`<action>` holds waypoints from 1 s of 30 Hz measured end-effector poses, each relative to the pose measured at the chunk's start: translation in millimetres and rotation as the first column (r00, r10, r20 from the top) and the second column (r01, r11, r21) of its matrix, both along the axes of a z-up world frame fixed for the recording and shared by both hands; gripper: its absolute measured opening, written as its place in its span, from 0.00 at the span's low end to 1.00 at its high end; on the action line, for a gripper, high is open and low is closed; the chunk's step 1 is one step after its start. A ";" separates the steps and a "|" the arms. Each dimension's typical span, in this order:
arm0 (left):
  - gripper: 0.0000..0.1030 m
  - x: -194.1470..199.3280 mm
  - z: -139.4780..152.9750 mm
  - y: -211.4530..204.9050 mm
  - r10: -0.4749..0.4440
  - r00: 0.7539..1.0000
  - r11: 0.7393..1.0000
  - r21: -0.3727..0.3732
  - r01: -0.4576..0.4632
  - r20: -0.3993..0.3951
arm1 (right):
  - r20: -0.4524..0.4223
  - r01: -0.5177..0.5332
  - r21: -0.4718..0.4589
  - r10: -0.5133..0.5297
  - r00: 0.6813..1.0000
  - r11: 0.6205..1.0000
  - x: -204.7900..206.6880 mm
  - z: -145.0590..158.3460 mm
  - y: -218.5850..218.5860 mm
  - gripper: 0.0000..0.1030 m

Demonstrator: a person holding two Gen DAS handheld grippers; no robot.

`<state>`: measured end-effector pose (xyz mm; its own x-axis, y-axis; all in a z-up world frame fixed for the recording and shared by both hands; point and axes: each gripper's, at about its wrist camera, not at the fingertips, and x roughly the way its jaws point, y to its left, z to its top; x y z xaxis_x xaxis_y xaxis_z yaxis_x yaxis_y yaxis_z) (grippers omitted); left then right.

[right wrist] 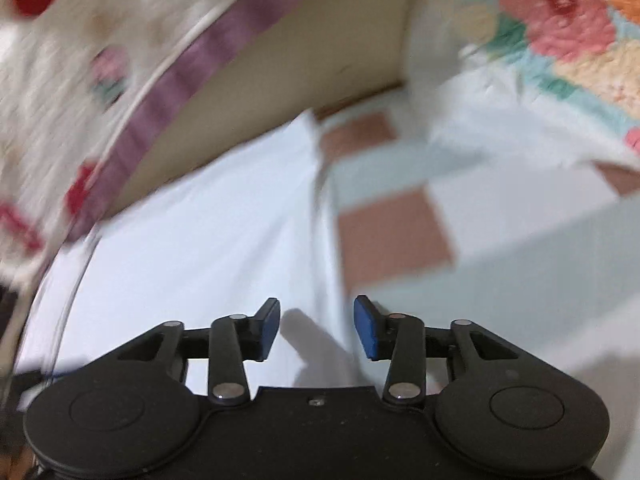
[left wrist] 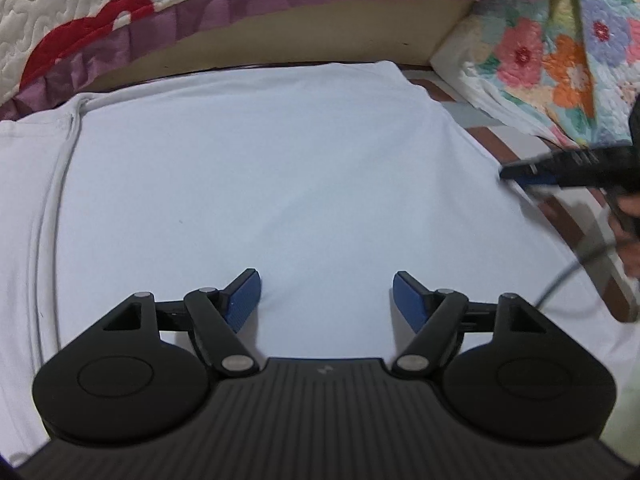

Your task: Fold clothes

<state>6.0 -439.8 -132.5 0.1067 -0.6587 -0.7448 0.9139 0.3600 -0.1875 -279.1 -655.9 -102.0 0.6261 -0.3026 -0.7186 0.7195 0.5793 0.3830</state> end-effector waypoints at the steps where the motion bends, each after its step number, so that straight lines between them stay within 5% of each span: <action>1: 0.71 -4.5 0.2 2.6 -0.004 1.000 1.000 0.000 0.004 -0.005 | -0.020 -0.044 0.000 0.044 0.999 0.999 -2.1 0.6 11.8 0.56; 5: 0.72 -21.8 0.8 13.4 -0.026 0.999 0.999 0.027 0.025 0.030 | -0.167 -0.114 -0.059 0.103 0.981 0.992 -18.0 5.8 62.4 0.56; 10: 0.73 -36.8 1.5 25.2 -0.048 0.997 0.997 0.062 0.044 0.057 | -0.310 -0.045 -0.015 0.038 0.950 0.999 -56.8 11.1 111.9 0.57; 13: 0.74 -42.0 2.0 33.0 -0.057 0.996 0.996 0.075 0.052 0.063 | -0.301 0.119 0.084 -0.088 0.950 0.989 -88.1 13.0 131.9 0.63; 17: 0.75 -48.9 2.3 37.5 -0.063 0.995 0.994 0.090 0.056 0.078 | -0.207 0.388 0.235 -0.344 0.916 0.891 -118.0 15.8 144.2 0.63; 19: 0.76 -51.3 2.2 39.2 -0.059 0.995 0.995 0.088 0.052 0.076 | -0.157 0.433 0.252 -0.405 0.901 0.865 -120.6 14.4 143.0 0.65; 20: 0.77 -52.2 2.1 39.8 -0.057 0.996 0.995 0.086 0.050 0.076 | -0.135 0.410 0.222 -0.389 0.911 0.884 -116.6 17.4 145.5 0.62; 22: 0.77 -52.8 2.5 41.8 -0.058 0.996 0.995 0.081 0.052 0.068 | -0.093 0.364 0.159 -0.353 0.931 0.918 -108.5 23.4 150.4 0.08; 25: 0.77 -51.3 4.0 46.1 -0.065 0.997 0.996 0.070 0.063 0.031 | -0.038 0.297 0.059 -0.295 0.955 0.953 -96.8 32.6 158.0 0.05; 27: 0.77 -50.3 4.9 50.4 -0.085 0.996 0.994 0.067 0.085 -0.005 | -0.048 0.339 -0.035 -0.340 0.939 0.940 -107.5 48.6 168.7 0.03; 30: 0.77 -53.5 4.9 56.8 -0.119 0.993 0.990 0.071 0.120 -0.029 | -0.100 0.354 -0.002 -0.352 0.931 0.935 -121.8 35.6 176.4 0.02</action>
<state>-47.5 -383.1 -127.6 0.0113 -0.6100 -0.7923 0.9466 0.2618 -0.1881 -400.9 -479.5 -66.4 0.4080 -0.4795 -0.7769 0.9106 0.2755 0.3082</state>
